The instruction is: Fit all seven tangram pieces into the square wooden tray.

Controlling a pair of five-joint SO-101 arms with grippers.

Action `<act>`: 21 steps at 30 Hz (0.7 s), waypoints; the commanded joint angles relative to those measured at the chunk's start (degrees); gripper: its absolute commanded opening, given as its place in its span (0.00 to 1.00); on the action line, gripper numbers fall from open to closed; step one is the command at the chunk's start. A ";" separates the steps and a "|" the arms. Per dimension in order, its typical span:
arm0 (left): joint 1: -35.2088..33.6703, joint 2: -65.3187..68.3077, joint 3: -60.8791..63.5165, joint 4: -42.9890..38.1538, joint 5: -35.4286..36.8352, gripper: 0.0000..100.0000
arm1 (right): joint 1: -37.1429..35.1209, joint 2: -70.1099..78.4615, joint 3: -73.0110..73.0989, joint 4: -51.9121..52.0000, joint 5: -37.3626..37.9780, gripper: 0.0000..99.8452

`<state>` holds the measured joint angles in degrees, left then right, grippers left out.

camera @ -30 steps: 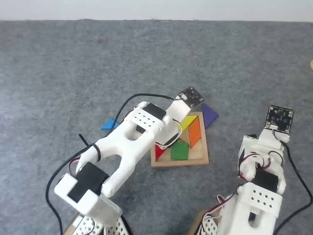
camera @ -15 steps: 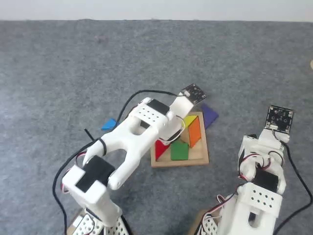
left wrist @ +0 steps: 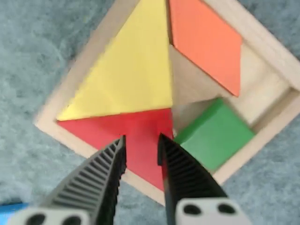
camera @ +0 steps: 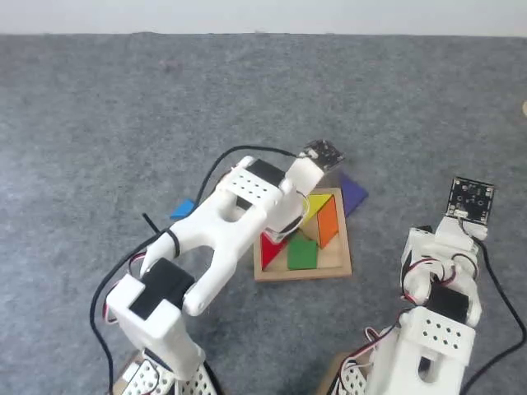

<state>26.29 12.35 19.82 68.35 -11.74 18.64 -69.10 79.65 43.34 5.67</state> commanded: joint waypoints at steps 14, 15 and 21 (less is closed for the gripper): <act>3.60 -0.88 1.19 -3.34 1.05 0.11 | -0.66 -1.19 -0.44 -1.27 -0.26 0.19; 3.69 -0.88 -0.04 -2.29 1.05 0.11 | -0.66 -1.19 -0.44 -1.27 -0.26 0.19; 8.26 -1.85 -1.89 3.60 2.64 0.11 | -0.66 -1.10 -0.35 -1.27 -0.26 0.19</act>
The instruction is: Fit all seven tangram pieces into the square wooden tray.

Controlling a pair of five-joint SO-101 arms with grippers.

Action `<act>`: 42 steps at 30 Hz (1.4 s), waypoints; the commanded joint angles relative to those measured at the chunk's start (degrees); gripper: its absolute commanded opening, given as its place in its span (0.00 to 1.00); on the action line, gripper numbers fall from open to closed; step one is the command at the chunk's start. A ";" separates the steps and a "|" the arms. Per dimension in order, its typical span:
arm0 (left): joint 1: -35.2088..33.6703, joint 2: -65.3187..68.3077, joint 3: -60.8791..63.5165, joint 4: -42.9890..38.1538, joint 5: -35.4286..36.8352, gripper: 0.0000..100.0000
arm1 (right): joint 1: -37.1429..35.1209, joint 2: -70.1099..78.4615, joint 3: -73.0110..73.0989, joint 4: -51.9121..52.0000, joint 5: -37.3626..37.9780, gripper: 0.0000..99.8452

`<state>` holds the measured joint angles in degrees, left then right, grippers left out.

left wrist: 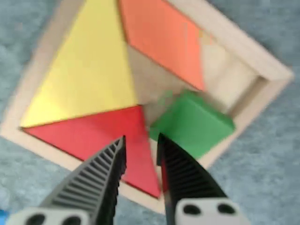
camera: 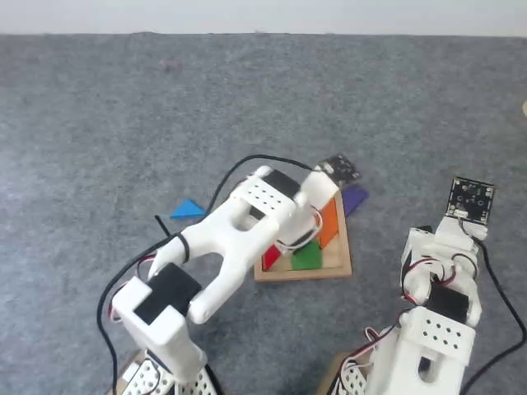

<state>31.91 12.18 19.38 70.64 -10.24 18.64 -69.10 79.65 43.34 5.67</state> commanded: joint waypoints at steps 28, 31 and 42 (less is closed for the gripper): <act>6.42 -13.01 9.71 -17.14 5.01 0.11 | 6.37 -1.19 -2.02 -1.19 -3.60 0.19; 6.42 -12.92 10.59 -19.16 5.01 0.11 | 5.05 -1.19 -1.93 -1.01 -3.60 0.19; 8.00 -12.92 12.09 -21.10 4.92 0.14 | 4.79 -1.19 -1.93 -0.92 -3.60 0.19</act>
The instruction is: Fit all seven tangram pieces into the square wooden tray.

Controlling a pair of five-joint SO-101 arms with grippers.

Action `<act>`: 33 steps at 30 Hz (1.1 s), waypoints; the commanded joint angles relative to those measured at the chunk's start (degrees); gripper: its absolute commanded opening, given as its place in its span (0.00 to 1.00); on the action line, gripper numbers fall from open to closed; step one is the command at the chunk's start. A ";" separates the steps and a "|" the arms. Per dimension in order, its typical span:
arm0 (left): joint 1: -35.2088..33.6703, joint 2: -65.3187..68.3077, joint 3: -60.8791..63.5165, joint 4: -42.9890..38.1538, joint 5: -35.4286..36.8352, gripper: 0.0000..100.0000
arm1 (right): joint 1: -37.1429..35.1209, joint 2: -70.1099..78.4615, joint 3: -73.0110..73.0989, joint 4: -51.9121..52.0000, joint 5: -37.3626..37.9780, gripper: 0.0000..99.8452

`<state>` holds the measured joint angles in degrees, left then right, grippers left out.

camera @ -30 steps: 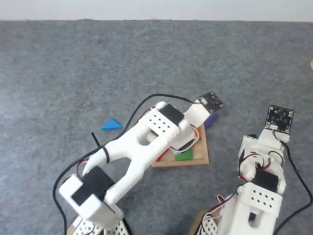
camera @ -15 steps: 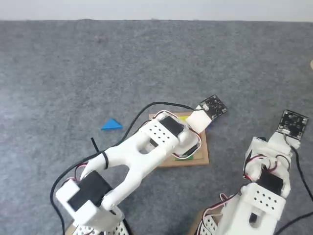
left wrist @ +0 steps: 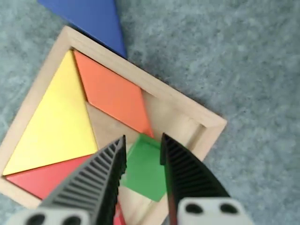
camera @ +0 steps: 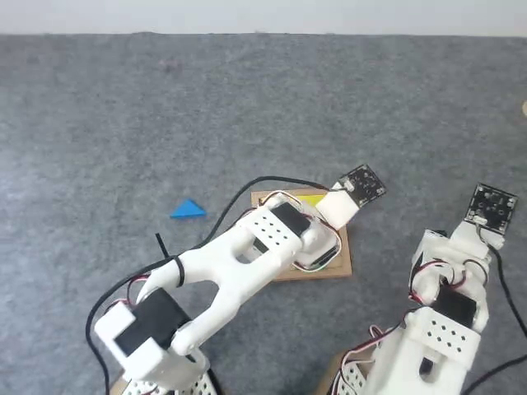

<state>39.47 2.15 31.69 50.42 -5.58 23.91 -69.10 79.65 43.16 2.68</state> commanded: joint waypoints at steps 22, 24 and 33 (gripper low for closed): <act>-10.64 -6.24 0.31 -0.26 -3.60 0.13 | -1.80 -1.01 -1.85 -0.75 0.09 0.19; -11.69 -10.20 0.40 1.41 -3.52 0.13 | -1.80 -1.01 -1.41 -0.84 1.14 0.19; -17.93 -21.71 15.16 6.51 -5.80 0.13 | -1.54 -1.10 -1.32 -1.10 1.23 0.19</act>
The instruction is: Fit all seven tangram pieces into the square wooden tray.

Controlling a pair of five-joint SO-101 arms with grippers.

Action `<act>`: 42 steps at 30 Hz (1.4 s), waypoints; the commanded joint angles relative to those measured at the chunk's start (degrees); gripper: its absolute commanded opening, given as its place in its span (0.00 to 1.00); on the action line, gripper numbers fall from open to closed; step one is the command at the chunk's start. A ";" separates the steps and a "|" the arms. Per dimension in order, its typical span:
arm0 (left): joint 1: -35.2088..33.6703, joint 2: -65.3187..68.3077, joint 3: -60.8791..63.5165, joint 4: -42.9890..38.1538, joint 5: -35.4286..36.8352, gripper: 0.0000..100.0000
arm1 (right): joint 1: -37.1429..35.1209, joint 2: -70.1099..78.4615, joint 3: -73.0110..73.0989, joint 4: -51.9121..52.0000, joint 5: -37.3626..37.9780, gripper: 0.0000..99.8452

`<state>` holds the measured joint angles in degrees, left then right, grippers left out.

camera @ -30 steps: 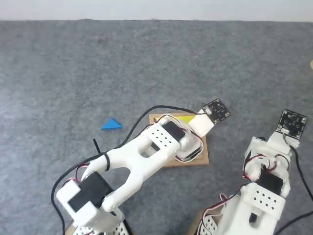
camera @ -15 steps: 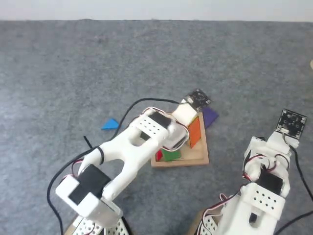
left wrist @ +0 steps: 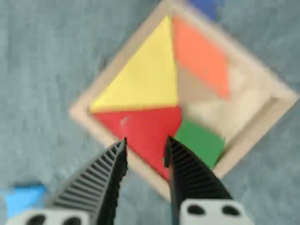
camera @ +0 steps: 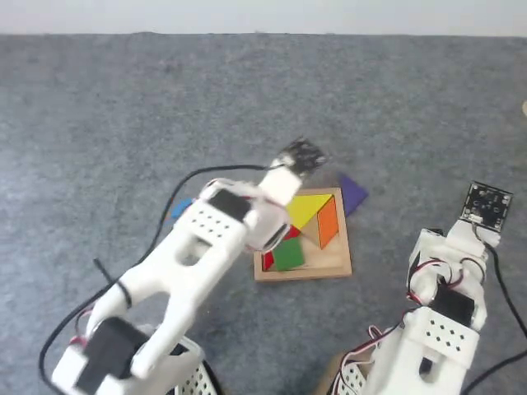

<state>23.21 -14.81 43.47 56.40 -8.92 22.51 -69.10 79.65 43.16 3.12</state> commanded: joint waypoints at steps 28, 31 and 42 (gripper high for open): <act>7.91 11.60 -4.18 1.41 -2.46 0.13 | 3.21 -1.10 -2.02 -1.19 0.53 0.19; 7.91 13.01 -6.81 2.20 -2.46 0.13 | 3.21 -1.10 -2.02 -1.19 0.53 0.19; 11.69 12.66 -7.52 4.13 -0.44 0.13 | 1.80 -1.10 -1.93 -1.19 0.62 0.19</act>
<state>33.58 -1.45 38.46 60.00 -10.68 24.70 -69.10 79.65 43.16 3.30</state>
